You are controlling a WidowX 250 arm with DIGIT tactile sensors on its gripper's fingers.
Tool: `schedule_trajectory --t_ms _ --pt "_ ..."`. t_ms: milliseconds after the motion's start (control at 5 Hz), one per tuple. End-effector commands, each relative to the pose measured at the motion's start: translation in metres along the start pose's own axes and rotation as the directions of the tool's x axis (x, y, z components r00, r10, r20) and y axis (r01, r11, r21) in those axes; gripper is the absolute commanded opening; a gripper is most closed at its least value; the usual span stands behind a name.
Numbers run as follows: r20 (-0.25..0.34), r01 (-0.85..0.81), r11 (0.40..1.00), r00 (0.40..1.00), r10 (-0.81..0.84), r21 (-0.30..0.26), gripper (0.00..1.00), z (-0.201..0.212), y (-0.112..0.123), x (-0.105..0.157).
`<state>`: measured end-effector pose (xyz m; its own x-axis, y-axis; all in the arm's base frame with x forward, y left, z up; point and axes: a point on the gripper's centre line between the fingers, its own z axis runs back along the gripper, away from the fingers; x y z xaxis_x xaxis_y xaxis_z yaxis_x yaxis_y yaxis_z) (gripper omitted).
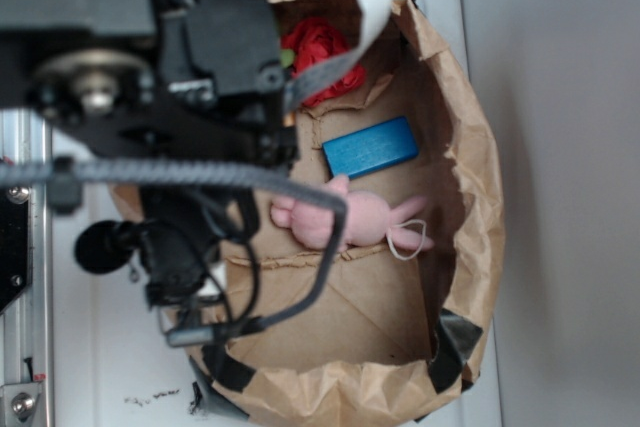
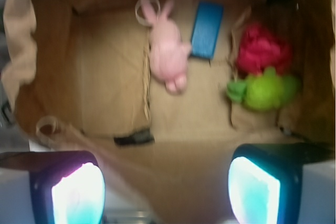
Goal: Grab the blue block.
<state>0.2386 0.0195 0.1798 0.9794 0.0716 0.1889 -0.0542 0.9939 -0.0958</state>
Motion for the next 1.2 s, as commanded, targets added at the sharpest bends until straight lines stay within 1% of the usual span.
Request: schedule_trajectory --t_ms 0,200,1000 --pt "0.114 -0.001 0.998 0.993 0.007 -0.058 1.0 -0.021 0.004 0.046" --pt "0.083 -0.052 0.997 0.995 0.056 -0.049 1.0 -0.03 0.003 0.058" --pt "0.083 -0.052 0.997 0.995 0.056 -0.049 1.0 -0.03 0.003 0.058"
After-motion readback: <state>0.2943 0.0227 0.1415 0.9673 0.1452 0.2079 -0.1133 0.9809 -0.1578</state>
